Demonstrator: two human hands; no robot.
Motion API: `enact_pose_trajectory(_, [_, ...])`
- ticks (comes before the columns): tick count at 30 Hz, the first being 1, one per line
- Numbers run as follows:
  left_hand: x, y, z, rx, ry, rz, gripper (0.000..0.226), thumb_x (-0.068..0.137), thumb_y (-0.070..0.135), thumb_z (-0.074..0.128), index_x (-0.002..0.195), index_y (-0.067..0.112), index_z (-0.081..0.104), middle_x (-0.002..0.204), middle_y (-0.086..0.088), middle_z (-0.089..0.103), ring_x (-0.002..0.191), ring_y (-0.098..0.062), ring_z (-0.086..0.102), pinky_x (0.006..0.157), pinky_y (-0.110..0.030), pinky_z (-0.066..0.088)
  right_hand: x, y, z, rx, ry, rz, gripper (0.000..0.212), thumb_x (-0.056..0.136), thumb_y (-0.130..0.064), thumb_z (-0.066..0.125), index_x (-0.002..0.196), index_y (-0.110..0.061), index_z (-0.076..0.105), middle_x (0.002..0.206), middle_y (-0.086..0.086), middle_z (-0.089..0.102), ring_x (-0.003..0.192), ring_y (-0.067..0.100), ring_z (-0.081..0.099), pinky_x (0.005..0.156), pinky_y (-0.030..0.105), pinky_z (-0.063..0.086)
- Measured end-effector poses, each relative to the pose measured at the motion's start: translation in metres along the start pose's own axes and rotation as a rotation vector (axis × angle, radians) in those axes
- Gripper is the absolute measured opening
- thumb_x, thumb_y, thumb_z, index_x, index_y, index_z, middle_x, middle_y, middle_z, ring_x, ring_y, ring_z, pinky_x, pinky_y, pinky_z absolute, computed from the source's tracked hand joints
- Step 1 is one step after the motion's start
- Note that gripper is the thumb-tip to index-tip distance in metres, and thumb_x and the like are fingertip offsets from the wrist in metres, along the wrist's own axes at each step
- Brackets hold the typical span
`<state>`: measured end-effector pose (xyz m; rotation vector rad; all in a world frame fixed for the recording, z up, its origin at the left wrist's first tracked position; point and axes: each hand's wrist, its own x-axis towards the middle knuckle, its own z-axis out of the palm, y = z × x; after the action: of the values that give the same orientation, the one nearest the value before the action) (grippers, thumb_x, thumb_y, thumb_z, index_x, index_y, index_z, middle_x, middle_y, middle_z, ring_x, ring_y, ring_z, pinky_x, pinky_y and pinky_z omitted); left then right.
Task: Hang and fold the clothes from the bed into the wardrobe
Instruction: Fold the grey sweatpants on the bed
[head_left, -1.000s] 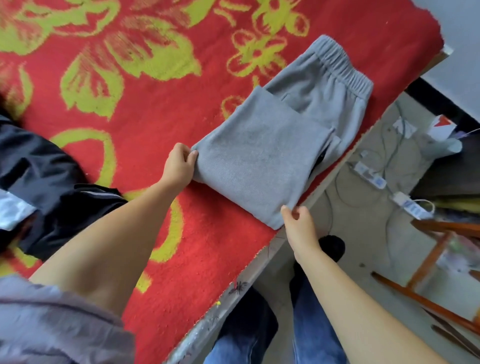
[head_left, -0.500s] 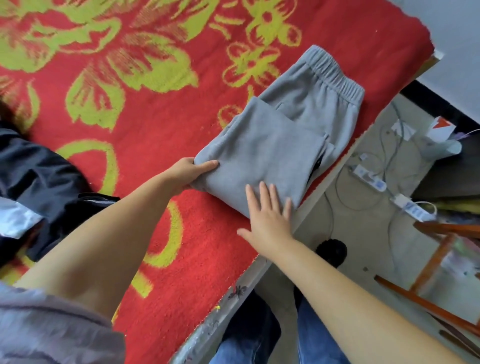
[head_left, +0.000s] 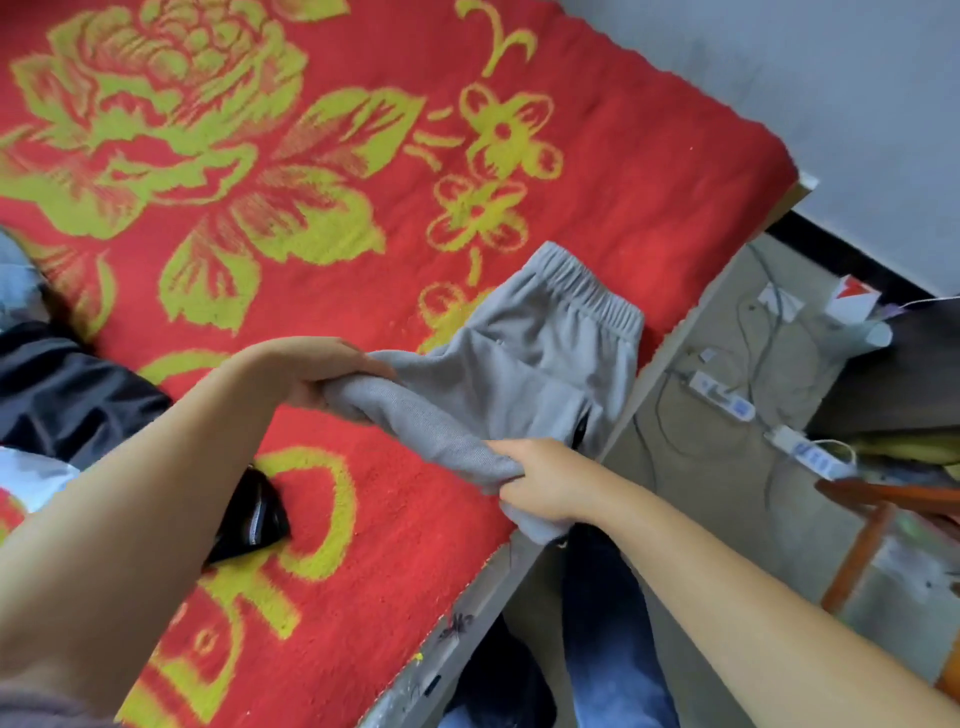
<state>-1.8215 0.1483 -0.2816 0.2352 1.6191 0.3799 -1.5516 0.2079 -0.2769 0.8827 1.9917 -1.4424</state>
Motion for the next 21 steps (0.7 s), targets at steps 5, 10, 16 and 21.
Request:
enact_pose_trajectory(5, [0.007, 0.103, 0.021, -0.338, 0.117, 0.253, 0.015, 0.094, 0.025, 0.052, 0.085, 0.014, 0.057, 0.061, -0.002, 0.060, 0.050, -0.009, 0.058, 0.048, -0.019, 0.053, -0.006, 0.023, -0.120, 0.153, 0.240, -0.094, 0.020, 0.083, -0.012, 0.056, 0.100, -0.018, 0.064, 0.080, -0.007, 0.065, 0.073, 0.006, 0.057, 0.065, 0.021, 0.044])
enact_pose_trajectory(10, [0.081, 0.153, 0.070, -0.048, 0.564, 0.603, 0.017, 0.096, 0.034, 0.053, 0.108, 0.022, 0.056, 0.077, 0.007, 0.057, 0.065, -0.007, 0.053, 0.053, -0.014, 0.043, 0.026, 0.092, -0.216, 0.345, 0.630, -0.033, 0.006, 0.084, -0.019, 0.063, 0.087, -0.025, 0.065, 0.087, -0.008, 0.067, 0.072, -0.001, 0.059, 0.061, 0.011, 0.044])
enact_pose_trajectory(16, [0.167, 0.115, 0.102, 0.377, 0.525, 0.324, 0.052, 0.085, 0.063, 0.054, 0.110, 0.017, 0.048, 0.103, 0.000, 0.057, 0.094, -0.022, 0.054, 0.075, -0.033, 0.035, 0.087, 0.132, -0.204, 0.490, 0.855, 0.248, 0.070, 0.091, -0.035, 0.061, 0.147, -0.012, 0.027, 0.147, 0.013, 0.038, 0.132, 0.023, 0.040, 0.107, 0.031, 0.031])
enact_pose_trajectory(21, [0.164, 0.110, 0.102, 0.453, 0.668, 0.269, 0.066, 0.074, 0.081, 0.046, 0.099, 0.019, 0.045, 0.091, 0.000, 0.057, 0.080, -0.024, 0.052, 0.067, -0.036, 0.037, 0.094, 0.114, -0.133, 0.747, 0.920, 0.376, 0.096, 0.088, -0.039, 0.064, 0.153, -0.010, -0.001, 0.152, 0.018, 0.028, 0.135, 0.029, 0.036, 0.092, 0.018, 0.027])
